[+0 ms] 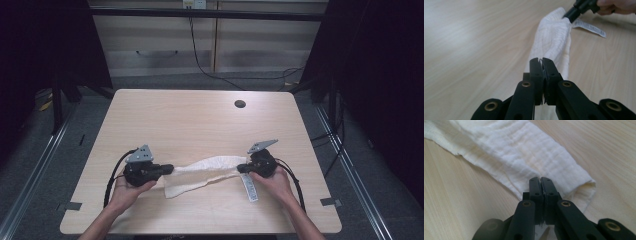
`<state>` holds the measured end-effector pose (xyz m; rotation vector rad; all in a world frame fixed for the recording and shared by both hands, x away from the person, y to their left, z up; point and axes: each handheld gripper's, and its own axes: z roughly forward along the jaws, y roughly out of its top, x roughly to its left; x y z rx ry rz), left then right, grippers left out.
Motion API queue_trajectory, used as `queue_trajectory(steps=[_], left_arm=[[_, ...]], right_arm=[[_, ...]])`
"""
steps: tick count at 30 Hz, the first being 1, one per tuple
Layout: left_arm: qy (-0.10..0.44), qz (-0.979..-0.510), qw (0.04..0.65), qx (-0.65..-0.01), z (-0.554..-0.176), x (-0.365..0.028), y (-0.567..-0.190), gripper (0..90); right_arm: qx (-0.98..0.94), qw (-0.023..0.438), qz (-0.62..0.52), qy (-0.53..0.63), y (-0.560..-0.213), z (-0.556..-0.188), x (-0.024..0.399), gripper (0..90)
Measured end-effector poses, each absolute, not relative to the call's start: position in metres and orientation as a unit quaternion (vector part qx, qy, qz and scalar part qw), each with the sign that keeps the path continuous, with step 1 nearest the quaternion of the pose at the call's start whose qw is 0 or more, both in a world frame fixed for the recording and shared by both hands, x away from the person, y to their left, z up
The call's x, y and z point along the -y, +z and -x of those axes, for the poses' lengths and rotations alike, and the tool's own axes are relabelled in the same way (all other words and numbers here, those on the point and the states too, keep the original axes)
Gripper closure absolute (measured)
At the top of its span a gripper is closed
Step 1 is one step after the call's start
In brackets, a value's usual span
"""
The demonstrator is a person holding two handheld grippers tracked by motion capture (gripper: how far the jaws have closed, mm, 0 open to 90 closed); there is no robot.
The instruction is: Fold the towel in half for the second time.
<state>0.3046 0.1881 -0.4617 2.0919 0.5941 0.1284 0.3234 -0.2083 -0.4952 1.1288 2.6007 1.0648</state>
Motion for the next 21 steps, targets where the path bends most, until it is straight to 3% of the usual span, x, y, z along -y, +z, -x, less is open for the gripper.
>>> queue_trajectory(steps=[12,21], left_arm=[[0.054,-0.893,0.391,-0.218,-0.292,-0.176,-0.493,87.4],[0.062,-0.886,0.399,-0.228,-0.301,-0.177,-0.498,87.4]], right_arm=[[-0.853,0.059,-0.377,0.356,-0.496,-0.321,0.210,88.2],[-0.852,0.074,-0.385,0.347,-0.494,-0.319,0.215,87.7]])
